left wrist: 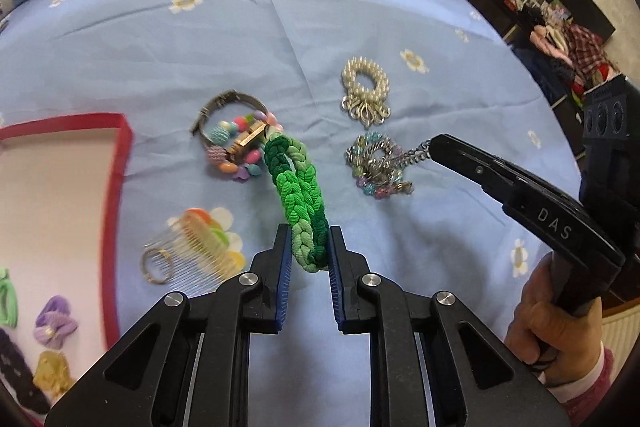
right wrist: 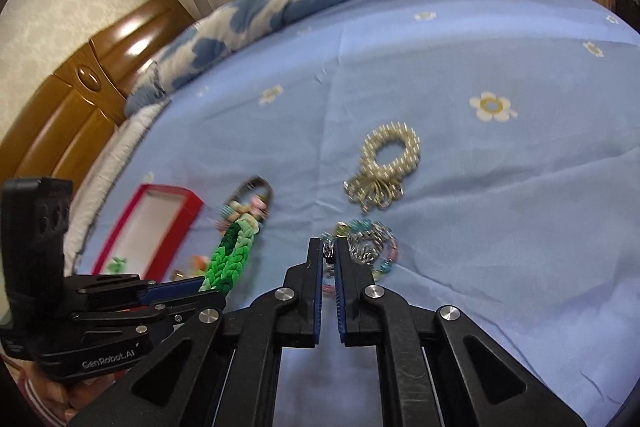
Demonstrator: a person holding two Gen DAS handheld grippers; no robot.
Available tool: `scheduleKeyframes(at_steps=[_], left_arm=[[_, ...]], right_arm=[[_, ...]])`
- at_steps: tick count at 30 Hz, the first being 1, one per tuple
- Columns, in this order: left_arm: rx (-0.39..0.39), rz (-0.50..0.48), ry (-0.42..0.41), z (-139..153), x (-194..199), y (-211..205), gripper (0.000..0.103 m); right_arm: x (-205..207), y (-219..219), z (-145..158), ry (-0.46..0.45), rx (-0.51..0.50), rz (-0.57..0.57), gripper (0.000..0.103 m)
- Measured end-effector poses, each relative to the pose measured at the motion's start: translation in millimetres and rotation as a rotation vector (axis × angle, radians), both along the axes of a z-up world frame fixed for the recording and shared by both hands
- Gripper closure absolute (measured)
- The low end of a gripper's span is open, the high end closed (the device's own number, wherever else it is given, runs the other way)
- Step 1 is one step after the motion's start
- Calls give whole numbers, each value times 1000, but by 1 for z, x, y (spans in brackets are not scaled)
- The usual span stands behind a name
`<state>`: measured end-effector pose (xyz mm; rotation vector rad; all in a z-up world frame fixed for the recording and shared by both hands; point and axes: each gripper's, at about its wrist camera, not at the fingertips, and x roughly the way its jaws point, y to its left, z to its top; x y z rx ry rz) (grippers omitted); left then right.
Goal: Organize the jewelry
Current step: 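Grasp the green braided band with the left gripper while the right gripper grasps the silver chain bracelet, then carry the braided band and chain bracelet over the red tray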
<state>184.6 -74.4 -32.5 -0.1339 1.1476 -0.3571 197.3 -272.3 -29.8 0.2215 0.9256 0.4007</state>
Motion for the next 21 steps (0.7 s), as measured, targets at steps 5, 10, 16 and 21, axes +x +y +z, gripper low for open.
scheduleKeyframes(at_steps=[5,10,16,21], left_arm=[[-28,33,-48,27,-12,17,88],[-43,68,-82,44,-24,37,88],[-52,115,-103,55,-39,62,88],[-53,165,-114,60,-51,88,88]], right_arm=[[-7,4,24,-36,49,0,98],[-16,12,47,-83,62,16,98],[-27,30,79,-149,75,48,98],[-35,49,102,-192,94,87,98]])
